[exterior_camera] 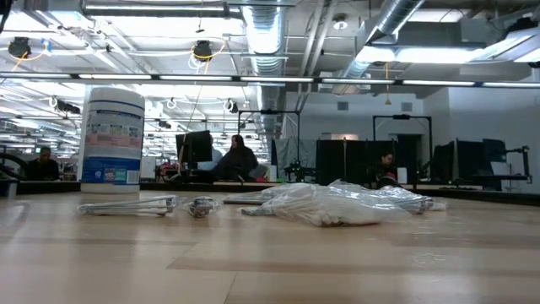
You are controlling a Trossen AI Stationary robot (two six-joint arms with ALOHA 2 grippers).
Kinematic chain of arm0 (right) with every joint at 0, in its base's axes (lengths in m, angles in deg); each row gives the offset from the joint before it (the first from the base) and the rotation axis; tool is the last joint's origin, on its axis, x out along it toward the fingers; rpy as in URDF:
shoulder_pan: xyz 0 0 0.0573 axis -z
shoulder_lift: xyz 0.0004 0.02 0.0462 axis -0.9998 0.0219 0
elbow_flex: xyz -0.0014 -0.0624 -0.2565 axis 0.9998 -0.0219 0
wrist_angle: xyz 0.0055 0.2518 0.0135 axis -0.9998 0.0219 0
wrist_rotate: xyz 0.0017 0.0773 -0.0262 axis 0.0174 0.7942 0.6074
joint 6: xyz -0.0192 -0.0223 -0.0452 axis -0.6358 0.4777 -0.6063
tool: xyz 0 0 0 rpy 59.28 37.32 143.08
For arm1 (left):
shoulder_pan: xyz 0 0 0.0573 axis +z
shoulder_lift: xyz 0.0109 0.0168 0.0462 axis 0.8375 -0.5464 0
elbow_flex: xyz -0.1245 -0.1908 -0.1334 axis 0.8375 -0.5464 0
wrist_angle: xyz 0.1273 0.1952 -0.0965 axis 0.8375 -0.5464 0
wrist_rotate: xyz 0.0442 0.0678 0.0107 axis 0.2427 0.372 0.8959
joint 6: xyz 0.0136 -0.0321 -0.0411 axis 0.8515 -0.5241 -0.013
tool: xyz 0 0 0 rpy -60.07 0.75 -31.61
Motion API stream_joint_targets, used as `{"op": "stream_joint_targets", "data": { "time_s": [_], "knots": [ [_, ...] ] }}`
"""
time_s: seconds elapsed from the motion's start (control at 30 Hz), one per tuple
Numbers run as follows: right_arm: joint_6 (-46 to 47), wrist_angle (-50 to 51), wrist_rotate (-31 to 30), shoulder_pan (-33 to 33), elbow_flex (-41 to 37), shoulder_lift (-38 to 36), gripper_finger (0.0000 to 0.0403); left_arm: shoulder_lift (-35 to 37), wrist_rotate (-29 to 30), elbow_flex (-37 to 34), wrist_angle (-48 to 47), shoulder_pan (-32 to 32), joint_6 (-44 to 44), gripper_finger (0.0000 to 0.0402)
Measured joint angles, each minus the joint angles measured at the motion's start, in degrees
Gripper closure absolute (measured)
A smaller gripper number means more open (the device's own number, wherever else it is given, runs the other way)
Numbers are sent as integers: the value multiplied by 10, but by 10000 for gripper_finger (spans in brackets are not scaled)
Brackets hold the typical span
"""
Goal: Pick & Place Travel size toiletries
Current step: Put the vanity pack into the bottom black bin
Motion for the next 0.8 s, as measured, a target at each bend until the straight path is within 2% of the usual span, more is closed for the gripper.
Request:
{"op": "stream_joint_targets", "data": {
  "time_s": [0.13,0.23,0.33,0.47,0.8],
  "knots": [
    [2,-3,-43,-4,19,18,122,0,4,-17,52,0,40,386],
    [19,-1,-78,1,38,42,118,0,-18,-38,110,3,72,386],
    [40,0,-75,9,57,73,117,0,-33,-59,153,16,81,386],
    [48,-3,-72,13,80,94,117,9,-30,-69,160,24,78,386],
    [42,2,-67,3,88,91,117,8,-44,-72,158,22,78,386]
  ]
}}
